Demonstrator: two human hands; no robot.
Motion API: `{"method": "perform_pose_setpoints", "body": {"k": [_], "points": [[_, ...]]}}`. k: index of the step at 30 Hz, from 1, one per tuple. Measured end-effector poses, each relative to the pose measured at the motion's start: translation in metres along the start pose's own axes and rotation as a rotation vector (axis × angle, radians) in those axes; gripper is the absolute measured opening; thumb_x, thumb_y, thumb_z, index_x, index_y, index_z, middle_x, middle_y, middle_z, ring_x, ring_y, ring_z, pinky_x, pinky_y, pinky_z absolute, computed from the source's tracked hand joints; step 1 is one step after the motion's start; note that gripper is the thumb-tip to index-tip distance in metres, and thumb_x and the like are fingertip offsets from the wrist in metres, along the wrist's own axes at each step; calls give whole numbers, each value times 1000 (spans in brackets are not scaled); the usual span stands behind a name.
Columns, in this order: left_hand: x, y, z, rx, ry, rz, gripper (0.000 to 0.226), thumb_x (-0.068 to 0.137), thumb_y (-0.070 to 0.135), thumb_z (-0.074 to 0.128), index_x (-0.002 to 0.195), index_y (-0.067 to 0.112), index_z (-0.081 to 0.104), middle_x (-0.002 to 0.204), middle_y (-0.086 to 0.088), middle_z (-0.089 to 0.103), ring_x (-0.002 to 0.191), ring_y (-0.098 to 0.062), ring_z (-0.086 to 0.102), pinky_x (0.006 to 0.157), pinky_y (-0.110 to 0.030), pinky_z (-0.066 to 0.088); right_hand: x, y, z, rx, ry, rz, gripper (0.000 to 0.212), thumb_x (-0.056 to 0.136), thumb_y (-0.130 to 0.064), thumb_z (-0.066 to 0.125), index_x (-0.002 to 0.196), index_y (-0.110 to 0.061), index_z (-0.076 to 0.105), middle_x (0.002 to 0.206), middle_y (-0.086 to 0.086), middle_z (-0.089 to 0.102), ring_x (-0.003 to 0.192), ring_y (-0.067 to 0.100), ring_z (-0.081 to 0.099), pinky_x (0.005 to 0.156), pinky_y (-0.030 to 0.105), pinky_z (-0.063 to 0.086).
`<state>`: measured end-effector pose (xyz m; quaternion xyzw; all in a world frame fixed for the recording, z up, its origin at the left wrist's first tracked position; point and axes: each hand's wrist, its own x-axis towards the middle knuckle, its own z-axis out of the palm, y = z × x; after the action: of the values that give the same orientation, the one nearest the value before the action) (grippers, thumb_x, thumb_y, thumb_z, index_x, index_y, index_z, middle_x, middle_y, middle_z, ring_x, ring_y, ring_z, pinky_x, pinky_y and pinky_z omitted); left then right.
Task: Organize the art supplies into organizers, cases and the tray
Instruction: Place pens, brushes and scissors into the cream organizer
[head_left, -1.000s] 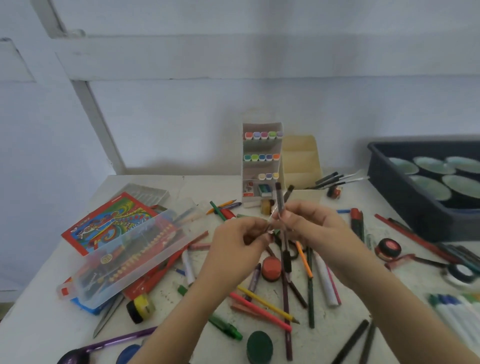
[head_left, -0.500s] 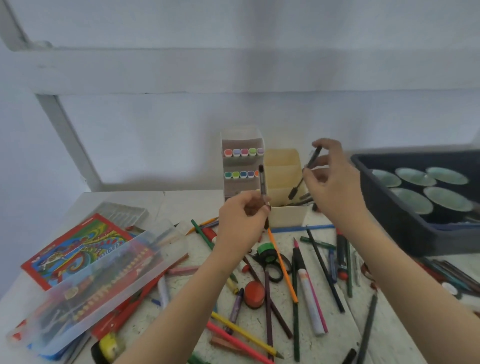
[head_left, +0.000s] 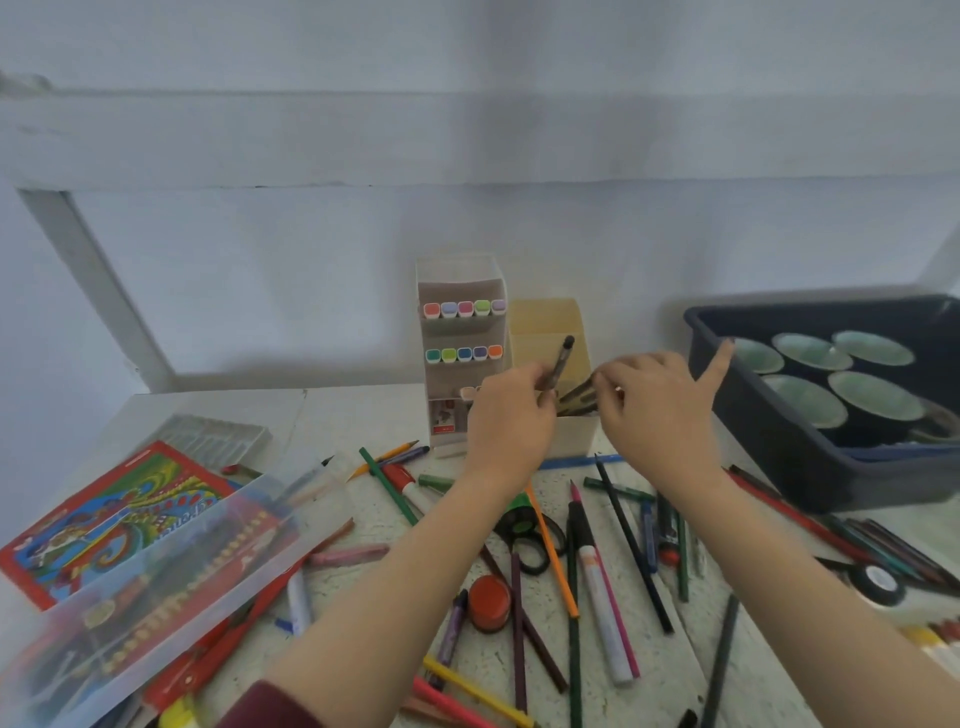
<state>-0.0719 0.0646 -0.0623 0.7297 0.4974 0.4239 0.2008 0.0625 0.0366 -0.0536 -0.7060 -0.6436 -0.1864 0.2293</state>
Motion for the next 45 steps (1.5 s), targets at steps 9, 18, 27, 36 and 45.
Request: {"method": "perform_pose_setpoints", "body": {"k": [9, 18, 27, 36, 45], "points": [[1, -7, 19, 195, -62, -7, 25, 94, 14, 51, 113, 18, 66, 101, -2, 71, 94, -20, 63, 75, -31, 49, -2, 4, -6, -14, -78, 88, 18, 87, -35, 58, 84, -34, 75, 121, 1, 63, 119, 26, 49, 106, 66, -6], [-2, -17, 12, 289, -263, -25, 28, 90, 22, 49, 111, 18, 68, 86, 0, 67, 75, -16, 58, 61, -27, 46, -9, 1, -4, -38, -78, 109, 17, 86, -32, 58, 90, -29, 74, 128, 5, 59, 125, 29, 44, 106, 67, -6], [-30, -16, -34, 149, -120, 26, 28, 92, 15, 51, 115, 17, 67, 108, 2, 68, 97, -8, 57, 77, -14, 37, -27, -22, -14, 219, 183, 115, 51, 83, -29, 53, 133, -18, 46, 139, 11, 44, 129, 31, 38, 110, 56, 8], [-44, -60, -104, 638, -49, -153, 27, 90, 17, 50, 110, 23, 68, 106, 4, 68, 105, -18, 51, 75, -27, 37, -38, -75, 5, 530, 31, -353, 12, 83, -9, 59, 94, -11, 64, 89, 1, 61, 79, 13, 53, 68, 24, 42], [-51, -71, -113, 940, -225, -109, 29, 89, 18, 47, 106, 25, 69, 100, -1, 64, 102, -26, 47, 75, -32, 25, -24, -129, 49, -110, -357, -396, 18, 92, -6, 45, 98, -14, 61, 93, 3, 66, 83, 21, 64, 57, 27, 39]]}}
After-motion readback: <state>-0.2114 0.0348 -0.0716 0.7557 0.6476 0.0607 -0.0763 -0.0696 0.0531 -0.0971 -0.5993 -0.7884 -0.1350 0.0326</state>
